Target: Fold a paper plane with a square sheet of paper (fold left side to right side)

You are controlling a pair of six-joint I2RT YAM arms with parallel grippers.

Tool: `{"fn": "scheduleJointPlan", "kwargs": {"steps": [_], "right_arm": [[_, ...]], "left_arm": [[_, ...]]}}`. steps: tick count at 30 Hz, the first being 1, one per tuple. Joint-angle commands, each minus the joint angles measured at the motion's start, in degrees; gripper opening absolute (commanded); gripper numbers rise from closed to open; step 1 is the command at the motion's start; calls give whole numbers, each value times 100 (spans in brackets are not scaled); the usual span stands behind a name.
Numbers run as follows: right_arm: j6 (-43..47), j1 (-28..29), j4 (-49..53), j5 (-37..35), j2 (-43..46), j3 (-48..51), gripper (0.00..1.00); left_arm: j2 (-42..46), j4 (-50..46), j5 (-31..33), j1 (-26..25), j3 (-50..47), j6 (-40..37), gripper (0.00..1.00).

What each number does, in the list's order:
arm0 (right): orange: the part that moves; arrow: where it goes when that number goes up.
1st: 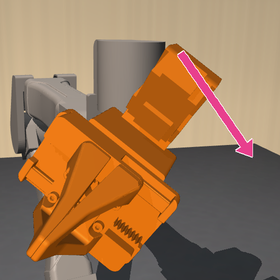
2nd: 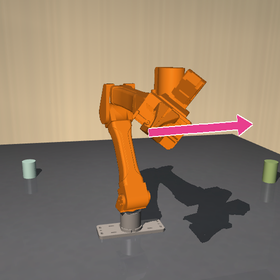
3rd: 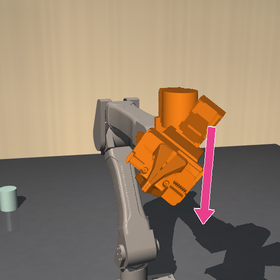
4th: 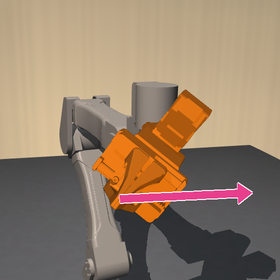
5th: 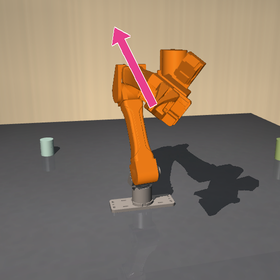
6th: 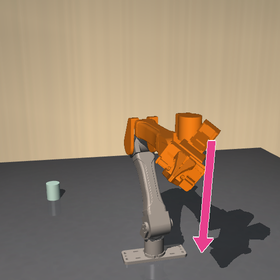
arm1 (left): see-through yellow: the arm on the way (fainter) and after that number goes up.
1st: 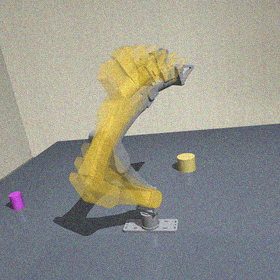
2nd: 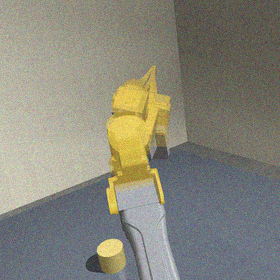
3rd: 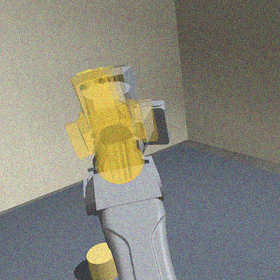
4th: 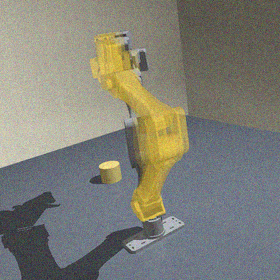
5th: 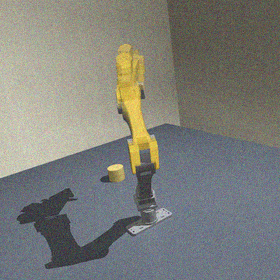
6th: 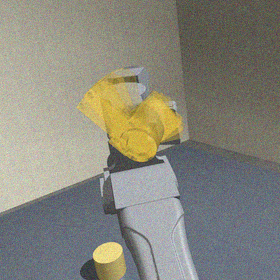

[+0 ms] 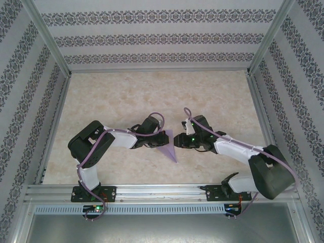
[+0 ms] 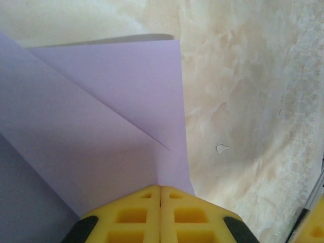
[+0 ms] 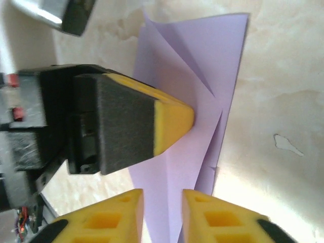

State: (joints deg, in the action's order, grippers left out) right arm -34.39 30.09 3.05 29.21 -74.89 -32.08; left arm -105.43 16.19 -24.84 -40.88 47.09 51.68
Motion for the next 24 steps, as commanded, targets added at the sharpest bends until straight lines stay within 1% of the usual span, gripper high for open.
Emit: {"fn": "scheduleJointPlan", "kwargs": {"steps": [1,4,5,11,24], "right_arm": [[-25,-47,205,406,253,179,16],[-226,-26,-8,899,237,287,2],[-272,0,-78,1018,198,313,0],[-432,176,-420,1286,-159,394,0],[-621,489,-822,1175,-578,718,0]], "left_arm": [[-124,-456,226,-34,-170,-51,6],[-122,-458,241,-35,-158,-51,6],[-124,-465,238,-34,-156,-53,6],[-119,-493,256,-34,-151,-50,6],[-127,-540,265,-38,-108,-70,6]]}}
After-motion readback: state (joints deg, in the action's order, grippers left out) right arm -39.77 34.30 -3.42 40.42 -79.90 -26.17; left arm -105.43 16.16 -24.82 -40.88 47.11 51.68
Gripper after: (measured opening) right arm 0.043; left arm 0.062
